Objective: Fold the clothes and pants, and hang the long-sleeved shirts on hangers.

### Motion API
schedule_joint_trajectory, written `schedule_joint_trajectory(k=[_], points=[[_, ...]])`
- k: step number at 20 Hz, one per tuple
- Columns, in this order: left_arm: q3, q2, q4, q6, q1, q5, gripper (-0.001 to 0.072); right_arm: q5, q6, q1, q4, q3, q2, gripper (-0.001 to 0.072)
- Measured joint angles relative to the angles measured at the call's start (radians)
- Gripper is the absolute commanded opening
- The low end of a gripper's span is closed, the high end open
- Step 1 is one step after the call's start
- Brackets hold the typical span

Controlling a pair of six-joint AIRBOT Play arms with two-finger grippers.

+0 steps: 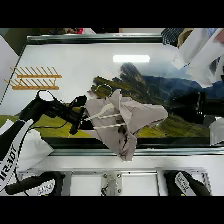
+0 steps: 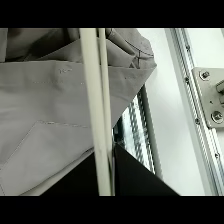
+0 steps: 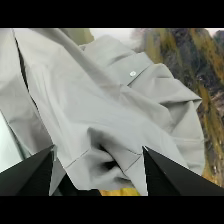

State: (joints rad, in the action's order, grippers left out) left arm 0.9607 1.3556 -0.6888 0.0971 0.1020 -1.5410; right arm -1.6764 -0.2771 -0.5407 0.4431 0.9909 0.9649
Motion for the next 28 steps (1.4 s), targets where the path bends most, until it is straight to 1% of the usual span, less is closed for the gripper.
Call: schedule_joint_trajectory(k=[6,9,13,16,19,21,24,28], points=[[0.0,0.0,0.0,0.0,0.0,-0.001,0.0014,-0.023,0.151,0.029,0.0,-0.074,0.048,0.0587],[0.0,0.0,0.0,0.0,0.0,-0.001,0.0014,-0.026,0.195,0.061,0.0,-0.088,0.086,0.0587],[0.0,0.0,0.0,0.0,0.0,-0.001,0.0014,-0.025,0.227,0.143,-0.004,-0.094,0.142,0.0587],[0.0,0.0,0.0,0.0,0.0,-0.001,0.0014,-0.023,0.27,0.208,-0.045,-0.095,0.169,0.0587],[0.0,0.0,0.0,-0.001,0.0,-0.001,0.0014,-0.011,0.29,0.258,-0.093,-0.096,0.18,0.0586],[0.0,0.0,0.0,-0.001,0.0,-0.001,0.0014,-0.003,0.297,0.289,-0.081,-0.095,0.183,0.0584],[0.0,0.0,-0.011,-0.001,-0.001,-0.002,0.0014,0.021,0.304,0.324,-0.008,-0.095,0.186,0.0584],[0.0,0.0,-0.012,-0.001,-0.001,-0.002,0.0014,0.062,0.305,0.352,0.016,-0.095,0.188,0.0584]])
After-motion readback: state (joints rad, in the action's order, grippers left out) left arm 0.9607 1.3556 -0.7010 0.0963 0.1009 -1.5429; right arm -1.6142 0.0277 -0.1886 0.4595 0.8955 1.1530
